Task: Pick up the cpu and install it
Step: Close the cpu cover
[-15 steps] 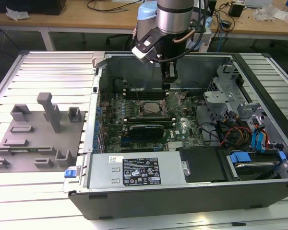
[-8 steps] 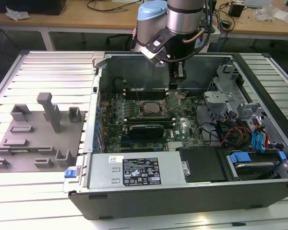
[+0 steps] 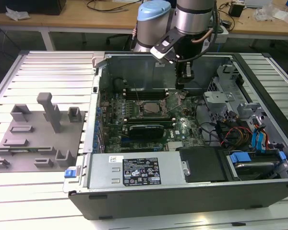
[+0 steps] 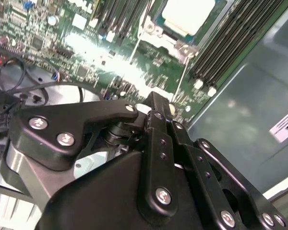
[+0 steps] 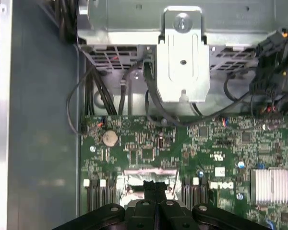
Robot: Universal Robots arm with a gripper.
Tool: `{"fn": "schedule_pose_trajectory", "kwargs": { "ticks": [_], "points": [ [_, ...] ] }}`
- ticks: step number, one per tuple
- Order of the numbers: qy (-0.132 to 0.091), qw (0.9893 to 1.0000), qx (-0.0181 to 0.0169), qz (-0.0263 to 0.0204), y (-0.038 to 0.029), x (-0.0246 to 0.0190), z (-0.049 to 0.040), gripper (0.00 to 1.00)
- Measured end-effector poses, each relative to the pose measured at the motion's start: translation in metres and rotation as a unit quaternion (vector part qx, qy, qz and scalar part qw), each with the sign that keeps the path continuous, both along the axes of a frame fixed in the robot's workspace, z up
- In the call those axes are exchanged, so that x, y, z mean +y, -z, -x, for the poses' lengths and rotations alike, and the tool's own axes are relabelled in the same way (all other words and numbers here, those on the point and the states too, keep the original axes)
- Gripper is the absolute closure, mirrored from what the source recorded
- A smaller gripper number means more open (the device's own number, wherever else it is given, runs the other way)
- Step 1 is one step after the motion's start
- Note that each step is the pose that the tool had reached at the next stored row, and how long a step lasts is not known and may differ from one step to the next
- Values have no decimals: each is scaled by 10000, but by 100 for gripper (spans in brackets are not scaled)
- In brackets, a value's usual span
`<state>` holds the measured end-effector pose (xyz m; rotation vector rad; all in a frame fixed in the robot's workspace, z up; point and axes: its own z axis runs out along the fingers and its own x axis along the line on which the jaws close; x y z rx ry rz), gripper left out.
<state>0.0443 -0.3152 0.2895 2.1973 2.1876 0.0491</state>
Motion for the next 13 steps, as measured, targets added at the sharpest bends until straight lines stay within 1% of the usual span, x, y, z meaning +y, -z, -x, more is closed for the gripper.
{"fn": "schedule_pose_trajectory", "kwargs": {
  "ticks": [1, 3, 4, 5, 8, 10, 13],
  "points": [
    [-1, 10000, 0, 0, 0, 0, -30, 89],
    [-1, 10000, 0, 0, 3, 0, -145, 89],
    [-1, 10000, 1, 0, 4, 0, -171, 89],
    [0, 10000, 0, -1, 5, 1, -186, 89],
    [0, 10000, 0, 0, 4, 0, -191, 89],
    [-1, 10000, 2, -1, 16, -1, -192, 89],
    [-1, 10000, 55, 0, 110, 0, -210, 89]
  ]
}}
